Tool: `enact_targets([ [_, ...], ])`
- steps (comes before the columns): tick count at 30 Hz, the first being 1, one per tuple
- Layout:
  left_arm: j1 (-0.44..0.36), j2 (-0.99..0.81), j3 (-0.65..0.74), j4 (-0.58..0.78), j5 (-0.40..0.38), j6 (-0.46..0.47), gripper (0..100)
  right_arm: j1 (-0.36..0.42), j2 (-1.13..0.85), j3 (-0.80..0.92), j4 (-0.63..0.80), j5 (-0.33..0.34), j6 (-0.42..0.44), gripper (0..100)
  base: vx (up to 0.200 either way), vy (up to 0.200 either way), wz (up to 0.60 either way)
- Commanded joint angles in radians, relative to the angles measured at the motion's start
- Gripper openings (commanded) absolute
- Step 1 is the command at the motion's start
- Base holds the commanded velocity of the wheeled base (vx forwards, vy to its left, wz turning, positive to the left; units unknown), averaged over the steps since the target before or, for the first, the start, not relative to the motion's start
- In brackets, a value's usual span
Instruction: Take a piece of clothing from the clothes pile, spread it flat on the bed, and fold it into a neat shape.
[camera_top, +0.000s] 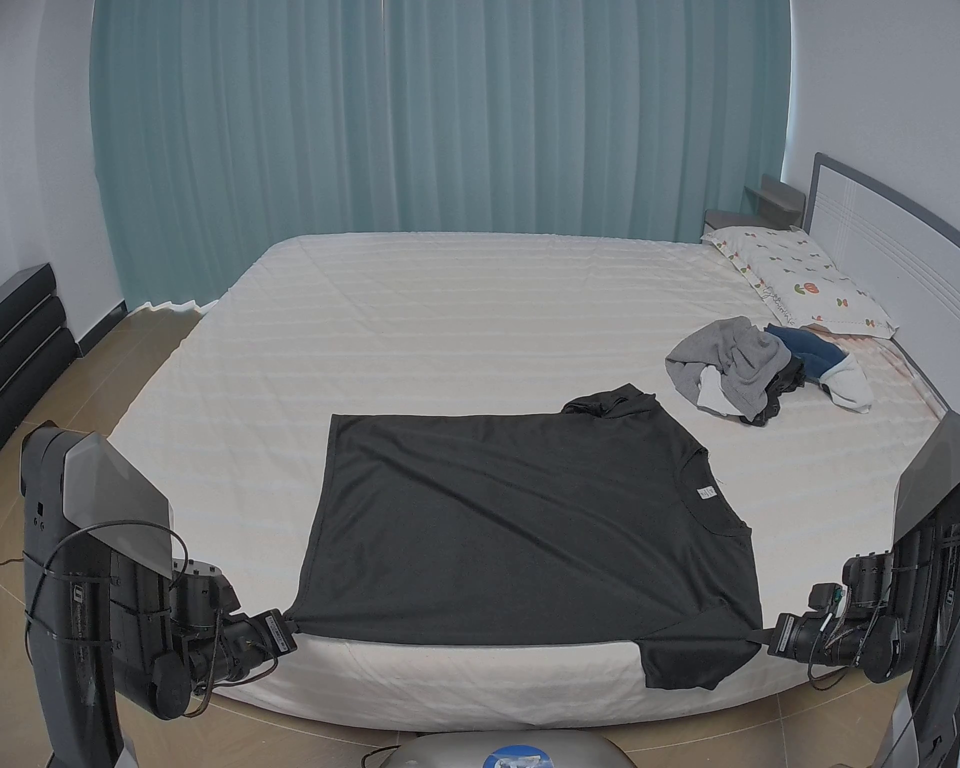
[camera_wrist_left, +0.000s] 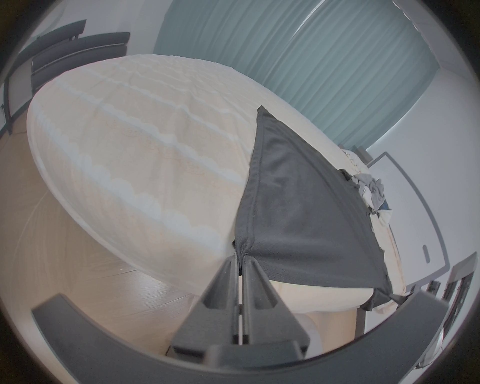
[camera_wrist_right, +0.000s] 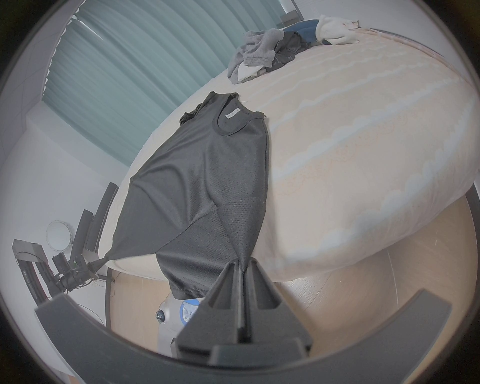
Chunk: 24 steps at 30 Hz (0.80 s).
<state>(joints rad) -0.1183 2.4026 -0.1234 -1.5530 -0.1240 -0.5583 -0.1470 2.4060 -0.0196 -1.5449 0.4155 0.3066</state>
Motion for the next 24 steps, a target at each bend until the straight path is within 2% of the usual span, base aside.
enact_targets([
  [1,0.006,-0.002,0.034,-0.01,0.003,0.02,0,0.001,-0.024,0.02,0.032,-0.001,-0.006,0,0.0,0.0,0.0],
  [5,0.005,0.0,0.056,-0.01,0.003,0.041,0,0.004,-0.067,0.02,0.092,0.0,-0.009,0,0.0,0.0,0.0],
  [6,0.006,0.0,0.077,-0.01,0.006,0.095,0,0.01,-0.126,0.02,0.175,0.0,-0.018,0,0.0,0.0,0.0],
  [9,0.008,-0.002,0.113,-0.01,0.012,0.149,0,0.015,-0.18,0.02,0.258,0.0,-0.044,0,0.0,0.0,0.0],
  [13,0.008,0.003,0.119,-0.01,0.058,0.172,0,0.014,-0.229,0.02,0.358,-0.003,-0.081,0,0.0,0.0,0.0],
  [14,0.008,0.007,0.12,-0.01,0.095,0.178,0,0.012,-0.254,0.02,0.43,-0.007,-0.113,0,0.0,0.0,0.0],
  [19,0.008,0.001,0.122,0.008,0.107,0.186,0,0.003,-0.265,0.02,0.462,-0.018,-0.136,0,0.0,0.0,0.0],
  [23,0.005,-0.089,0.12,0.16,0.106,0.209,0,-0.003,-0.266,0.02,0.474,-0.038,-0.138,0,0.0,0.0,0.0],
  [24,0.005,-0.089,0.12,0.16,0.106,0.209,0,-0.003,-0.266,0.02,0.474,-0.038,-0.138,0,0.0,0.0,0.0],
])
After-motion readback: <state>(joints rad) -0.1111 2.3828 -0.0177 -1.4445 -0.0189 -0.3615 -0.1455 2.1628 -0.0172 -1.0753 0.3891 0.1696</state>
